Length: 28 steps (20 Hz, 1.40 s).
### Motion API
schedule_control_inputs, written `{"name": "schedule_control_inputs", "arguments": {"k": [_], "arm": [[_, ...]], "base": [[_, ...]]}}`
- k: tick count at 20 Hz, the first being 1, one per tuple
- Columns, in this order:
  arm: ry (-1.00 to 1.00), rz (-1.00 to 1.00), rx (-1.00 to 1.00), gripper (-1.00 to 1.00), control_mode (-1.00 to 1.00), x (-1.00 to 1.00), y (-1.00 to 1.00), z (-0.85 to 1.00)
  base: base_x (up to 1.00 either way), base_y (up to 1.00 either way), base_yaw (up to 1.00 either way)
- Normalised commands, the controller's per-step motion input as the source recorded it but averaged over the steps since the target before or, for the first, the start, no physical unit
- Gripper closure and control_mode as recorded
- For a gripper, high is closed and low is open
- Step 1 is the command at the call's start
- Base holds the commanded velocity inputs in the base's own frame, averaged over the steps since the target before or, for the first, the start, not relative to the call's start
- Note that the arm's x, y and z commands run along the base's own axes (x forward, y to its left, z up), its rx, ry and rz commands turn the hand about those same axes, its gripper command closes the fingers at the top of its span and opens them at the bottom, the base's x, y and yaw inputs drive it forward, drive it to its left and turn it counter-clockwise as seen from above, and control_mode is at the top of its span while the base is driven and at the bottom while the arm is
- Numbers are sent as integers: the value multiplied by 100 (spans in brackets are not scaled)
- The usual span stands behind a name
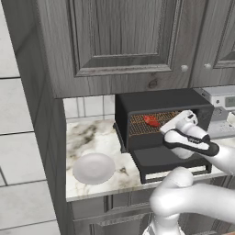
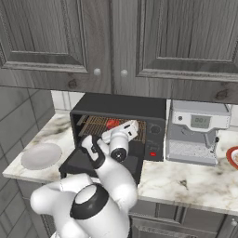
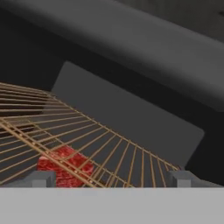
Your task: Open the toaster oven door. Place the bread on the top rack in the toaster oven and place the steak on the bottom rack.
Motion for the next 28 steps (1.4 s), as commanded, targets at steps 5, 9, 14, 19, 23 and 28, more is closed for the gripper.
{"name": "schedule_control_inputs", "arguments": {"k": [5, 9, 14, 19, 23, 28], "arm": [[0, -2, 0, -100, -100, 3, -1, -14], [0, -1, 0, -100, -100, 2, -2, -9], [0, 0, 0, -100, -100, 10, -5, 2], [0, 0, 0, -100, -100, 8, -7, 2], [0, 0, 0, -100, -100, 10, -4, 0], [0, 0, 0, -100, -100, 10, -1, 1]], "base": [[0, 0, 0], [0, 0, 0], [0, 0, 0], [0, 0, 0], [0, 0, 0], [0, 0, 0]]}}
